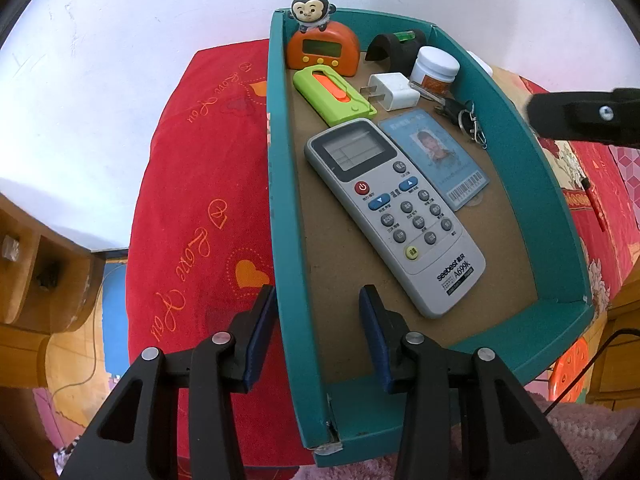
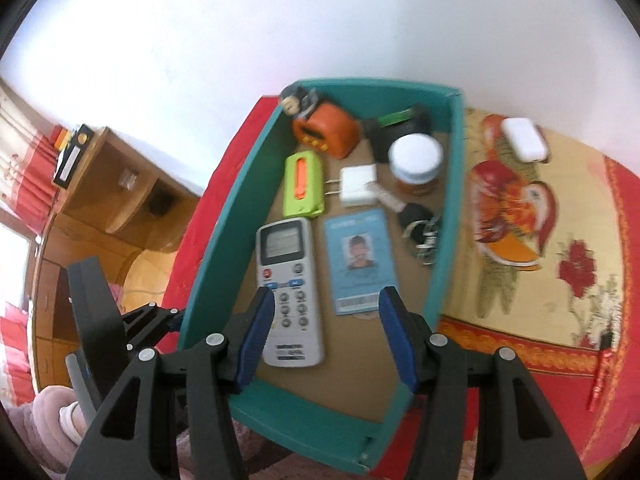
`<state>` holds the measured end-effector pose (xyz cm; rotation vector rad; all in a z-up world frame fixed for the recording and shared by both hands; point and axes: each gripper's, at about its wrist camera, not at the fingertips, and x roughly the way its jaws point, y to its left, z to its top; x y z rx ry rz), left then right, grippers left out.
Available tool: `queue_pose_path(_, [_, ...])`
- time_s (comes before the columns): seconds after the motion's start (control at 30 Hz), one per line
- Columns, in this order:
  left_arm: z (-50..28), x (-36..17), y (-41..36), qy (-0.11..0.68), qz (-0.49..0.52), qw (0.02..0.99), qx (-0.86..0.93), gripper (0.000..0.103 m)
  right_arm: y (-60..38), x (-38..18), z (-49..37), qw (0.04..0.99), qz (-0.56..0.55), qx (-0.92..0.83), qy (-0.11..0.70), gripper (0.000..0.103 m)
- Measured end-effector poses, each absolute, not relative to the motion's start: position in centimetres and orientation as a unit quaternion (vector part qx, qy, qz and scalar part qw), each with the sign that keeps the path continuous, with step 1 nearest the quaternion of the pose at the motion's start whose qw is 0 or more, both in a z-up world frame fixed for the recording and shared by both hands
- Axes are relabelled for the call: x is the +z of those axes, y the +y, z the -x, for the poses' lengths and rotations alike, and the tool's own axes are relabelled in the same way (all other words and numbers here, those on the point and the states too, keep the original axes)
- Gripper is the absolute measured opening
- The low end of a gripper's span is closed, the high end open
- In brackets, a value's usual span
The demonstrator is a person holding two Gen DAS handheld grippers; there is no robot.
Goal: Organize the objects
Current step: 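Open the right gripper to release the remote in the box, then move the right gripper out of the box to the red lighter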
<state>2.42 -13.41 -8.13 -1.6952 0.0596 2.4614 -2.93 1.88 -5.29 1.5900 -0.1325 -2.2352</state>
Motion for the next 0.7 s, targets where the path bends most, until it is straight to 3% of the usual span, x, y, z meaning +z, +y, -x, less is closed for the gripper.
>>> queue_pose_path(0.37, [-2.3,-8.1,-13.4,0.020,0.565,0.077,0.821,0.043,10.1,-5.2,1.5,0.127,-0.557,-0.817,-0.076,0.055])
queue_pose_path(0.7, [-2.3,-8.2,-13.4,0.020,0.565,0.077,0.821,0.043,19.1,-9.1,0.0,-0.002,-0.570,-0.820,-0.046,0.055])
